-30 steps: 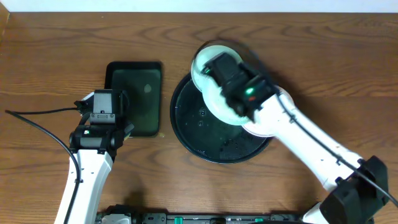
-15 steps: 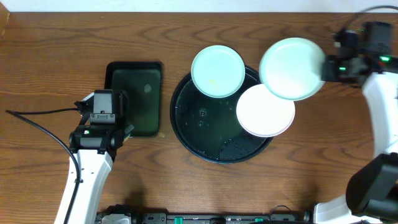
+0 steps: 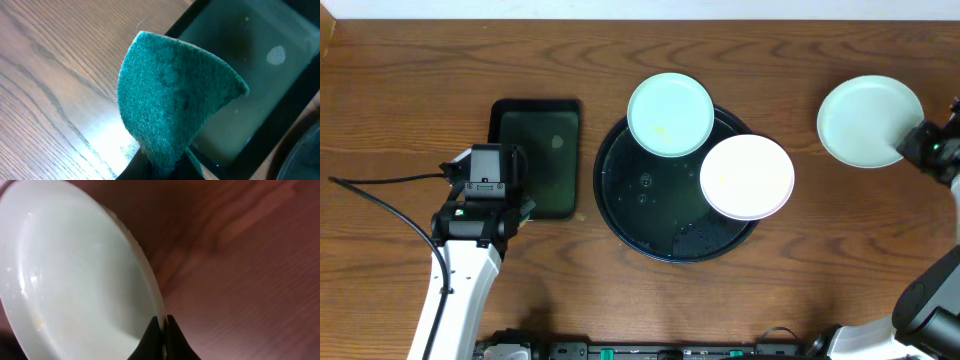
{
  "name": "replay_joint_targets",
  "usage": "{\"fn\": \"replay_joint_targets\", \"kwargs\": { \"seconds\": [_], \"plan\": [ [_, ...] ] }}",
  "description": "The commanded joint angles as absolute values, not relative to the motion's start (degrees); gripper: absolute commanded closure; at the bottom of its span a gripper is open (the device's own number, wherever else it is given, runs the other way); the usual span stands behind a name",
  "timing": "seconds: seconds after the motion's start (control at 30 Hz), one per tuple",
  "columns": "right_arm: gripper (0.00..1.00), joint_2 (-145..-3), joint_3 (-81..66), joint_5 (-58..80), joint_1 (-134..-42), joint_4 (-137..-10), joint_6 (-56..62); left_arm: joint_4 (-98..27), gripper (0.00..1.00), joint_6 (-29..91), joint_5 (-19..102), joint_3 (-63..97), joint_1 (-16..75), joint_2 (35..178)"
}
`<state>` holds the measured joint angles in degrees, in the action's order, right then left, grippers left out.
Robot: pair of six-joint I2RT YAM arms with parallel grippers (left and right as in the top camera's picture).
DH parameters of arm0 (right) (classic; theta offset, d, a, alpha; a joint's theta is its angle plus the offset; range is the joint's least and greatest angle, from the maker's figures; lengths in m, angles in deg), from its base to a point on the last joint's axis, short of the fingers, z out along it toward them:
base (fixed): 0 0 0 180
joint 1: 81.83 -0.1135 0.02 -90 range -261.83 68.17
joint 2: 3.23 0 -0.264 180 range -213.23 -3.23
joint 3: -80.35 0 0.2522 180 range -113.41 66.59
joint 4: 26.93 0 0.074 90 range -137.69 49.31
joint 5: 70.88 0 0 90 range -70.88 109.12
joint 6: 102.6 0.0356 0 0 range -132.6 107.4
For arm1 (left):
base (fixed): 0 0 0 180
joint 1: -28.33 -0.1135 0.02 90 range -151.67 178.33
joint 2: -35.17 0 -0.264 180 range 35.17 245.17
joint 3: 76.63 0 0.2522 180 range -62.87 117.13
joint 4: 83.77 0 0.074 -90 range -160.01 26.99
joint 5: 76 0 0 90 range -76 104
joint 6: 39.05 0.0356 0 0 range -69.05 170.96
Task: Clean dirty plates on tray and stack at the side
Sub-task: 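Lift the scrubbed mint-green plate with the right gripper and place it right, then open the right gripper and withdraw it from the placed plate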
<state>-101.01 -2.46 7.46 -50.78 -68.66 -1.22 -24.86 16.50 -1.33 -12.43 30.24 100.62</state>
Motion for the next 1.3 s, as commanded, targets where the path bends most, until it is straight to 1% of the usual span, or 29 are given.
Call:
{"fn": "replay_joint_targets", "kwargs": {
  "seconds": [0.0, 0.2, 0.37, 0.4, 0.43, 0.5, 0.53, 0.57, 0.6, 0.63, 0.67, 0.77, 0.87, 0.93, 1.03, 1.1, 1.2, 1.27],
  "plan": [
    [0.99, -100.0, 3.24, 10.3, -50.76, -63.69, 2.84, -24.88, 0.93, 16.87, -1.86, -12.67, 29.89, 100.27],
    [0.98, -100.0, 11.68, 13.1, -50.74, -51.91, 5.12, -25.32, 0.93, 16.87, -1.86, -12.69, 29.89, 100.27],
    [0.99, -100.02, 12.46, 13.07, -50.8, -49.92, 5.64, -25.52, 0.93, 16.87, -1.86, -12.69, 29.89, 100.27],
    [0.97, -100.02, 12.46, 13.07, -50.8, -49.92, 5.64, -25.56, 0.93, 16.87, -1.86, -12.67, 29.89, 100.27],
    [0.91, -100.02, 12.46, 13.07, -50.8, -49.99, 5.64, -25.56, 0.93, 16.87, -1.86, -12.69, 29.89, 100.27],
    [0.81, -100.02, 12.46, 13.03, -50.8, -50.32, 5.64, -25.56, 0.93, 16.87, -1.86, -12.69, 29.89, 100.27],
    [0.7, -100.02, 12.46, 12.64, -50.8, -50.34, 5.64, -25.56, 0.93, 16.87, -1.86, -12.69, 29.89, 100.27],
    [0.52, -100.02, 12.44, 11.96, -50.8, -50.32, 5.62, -25.54, 0.93, 16.85, -1.84, -12.69, 29.89, 100.27],
    [0.3, -100.02, 12.27, 11.0, -50.8, -50.3, 5.62, -25.54, 0.93, 16.85, -1.86, -12.69, 29.89, 100.27],
    [0.15, -99.98, 11.94, 9.73, -50.8, -50.32, 5.62, -25.54, 0.93, 16.85, -1.86, -12.69, 29.89, 100.27],
    [0.12, -99.89, 11.31, 7.63, -50.8, -50.58, 5.6, -25.54, 0.92, 16.87, -1.86, -12.69, 29.89, 100.27],
    [0.09, -99.19, 8.35, 3.24, -51.09, -53.05, 5.6, -25.52, 0.93, 16.87, -1.86, -12.69, 29.89, 100.27],
    [0.08, -97.97, 3.9, -0.56, -52.73, -56.77, 4.42, -25.56, 0.93, 16.85, -1.81, -12.69, 29.89, 100.27],
    [0.07, -97.31, 0.55, -3.56, -54.72, -59.04, 1.38, -25.69, 0.93, 16.85, -1.81, -12.69, 29.89, 100.27],
    [0.05, -97.09, -5.94, -4.13, -59.53, -65.07, -2.18, -25.74, 0.92, 16.85, -1.49, -12.69, 29.89, 100.27],
    [0.07, -97.09, -8.56, -3.78, -62.87, -67.39, -3.63, -25.76, 0.93, 16.85, -1.44, -12.69, 29.89, 100.27],
    [0.14, -97.09, -10.18, -3.47, -69.36, -67.63, -4.24, -25.91, 0.92, 16.85, -1.44, -12.69, 29.89, 100.27],
    [0.16, -97.38, -10.18, -2.25, -72.99, -67.08, -4.57, -25.95, 0.93, 16.85, -1.44, -12.67, 29.89, 100.27]
  ]
}}
